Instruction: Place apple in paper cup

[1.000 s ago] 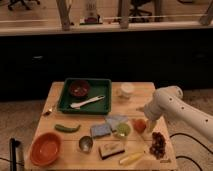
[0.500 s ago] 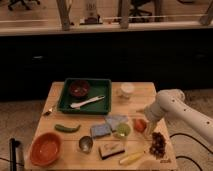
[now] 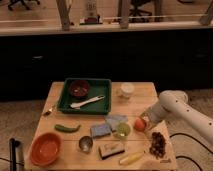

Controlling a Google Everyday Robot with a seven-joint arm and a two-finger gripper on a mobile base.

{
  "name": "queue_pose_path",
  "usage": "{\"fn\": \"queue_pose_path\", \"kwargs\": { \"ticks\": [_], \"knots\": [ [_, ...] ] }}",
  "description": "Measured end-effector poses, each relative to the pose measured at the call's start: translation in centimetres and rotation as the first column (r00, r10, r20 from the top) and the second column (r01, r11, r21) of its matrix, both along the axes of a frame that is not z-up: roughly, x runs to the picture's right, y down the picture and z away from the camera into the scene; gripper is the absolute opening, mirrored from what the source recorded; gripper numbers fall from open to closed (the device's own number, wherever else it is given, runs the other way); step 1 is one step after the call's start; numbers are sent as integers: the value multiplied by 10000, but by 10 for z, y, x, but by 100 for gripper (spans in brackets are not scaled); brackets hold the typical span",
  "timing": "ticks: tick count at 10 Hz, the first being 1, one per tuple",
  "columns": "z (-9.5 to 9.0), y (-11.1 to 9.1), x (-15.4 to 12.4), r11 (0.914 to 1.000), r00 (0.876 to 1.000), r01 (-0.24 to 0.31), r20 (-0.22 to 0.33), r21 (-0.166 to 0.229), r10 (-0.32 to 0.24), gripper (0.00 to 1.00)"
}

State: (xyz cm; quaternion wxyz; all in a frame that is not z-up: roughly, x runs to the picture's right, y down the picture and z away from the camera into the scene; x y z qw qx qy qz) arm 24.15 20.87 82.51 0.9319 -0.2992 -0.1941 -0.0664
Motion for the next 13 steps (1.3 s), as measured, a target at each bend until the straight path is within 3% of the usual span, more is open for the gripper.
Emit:
{"fn": "queue_pose_path", "kwargs": {
  "ticks": [3, 4, 9, 13],
  "knots": [
    [-1, -1, -3, 10000, 9998, -73, 174, 63, 72, 3],
    [-2, -1, -4, 9999, 9997, -64, 216, 114, 62, 0],
    [-16, -13, 1, 9985, 10000, 25, 72, 554, -29, 0],
    [-25, -29, 21, 9955, 9989, 54, -474, 941, -9, 0]
  ]
}}
